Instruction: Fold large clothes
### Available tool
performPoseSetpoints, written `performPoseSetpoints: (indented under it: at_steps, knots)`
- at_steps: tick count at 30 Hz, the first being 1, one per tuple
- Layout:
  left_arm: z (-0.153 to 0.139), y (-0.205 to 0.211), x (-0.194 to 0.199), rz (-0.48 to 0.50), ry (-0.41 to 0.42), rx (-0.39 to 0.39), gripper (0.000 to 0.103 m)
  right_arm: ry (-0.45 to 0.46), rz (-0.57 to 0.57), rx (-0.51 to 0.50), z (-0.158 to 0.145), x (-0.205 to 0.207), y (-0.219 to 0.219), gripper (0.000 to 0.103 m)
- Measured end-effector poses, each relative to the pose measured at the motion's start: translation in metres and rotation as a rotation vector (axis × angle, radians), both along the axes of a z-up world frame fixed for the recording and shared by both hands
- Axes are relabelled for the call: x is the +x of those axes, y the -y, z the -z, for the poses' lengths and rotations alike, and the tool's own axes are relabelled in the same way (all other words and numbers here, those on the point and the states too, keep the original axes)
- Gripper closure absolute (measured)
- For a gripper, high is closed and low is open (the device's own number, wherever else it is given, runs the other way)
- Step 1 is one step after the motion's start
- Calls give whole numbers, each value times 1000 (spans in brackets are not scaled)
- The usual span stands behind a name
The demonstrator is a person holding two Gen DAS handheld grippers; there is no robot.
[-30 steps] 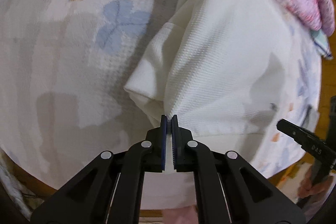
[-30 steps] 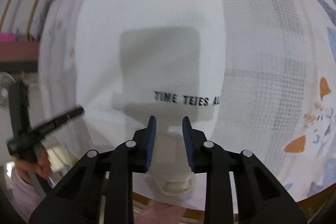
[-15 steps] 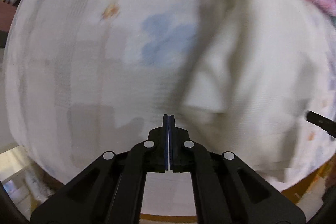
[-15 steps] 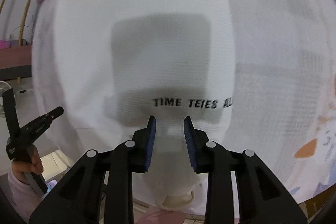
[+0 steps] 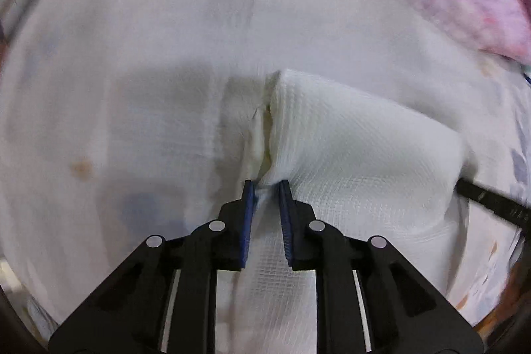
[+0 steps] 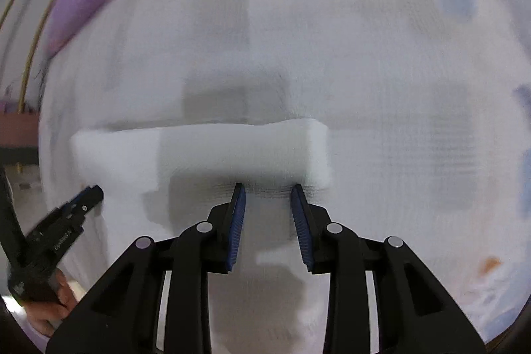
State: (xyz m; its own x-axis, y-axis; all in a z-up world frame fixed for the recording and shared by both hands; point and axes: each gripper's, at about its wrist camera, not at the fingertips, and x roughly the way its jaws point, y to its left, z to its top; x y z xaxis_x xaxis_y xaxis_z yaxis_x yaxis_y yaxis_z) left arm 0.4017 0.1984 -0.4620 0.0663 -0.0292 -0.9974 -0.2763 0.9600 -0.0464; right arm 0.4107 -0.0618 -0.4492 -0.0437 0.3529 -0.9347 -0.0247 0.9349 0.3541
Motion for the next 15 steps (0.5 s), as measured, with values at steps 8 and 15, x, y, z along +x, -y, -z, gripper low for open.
performPoseSetpoints:
  at_steps: [8,15]
  knots:
    - [-74,9,9,106,122,55,90,17,-1,43,-35,5,-7,74]
    - [-21,9,47,160,-7,105,91,-41,12,65,-18,-5,-9,77]
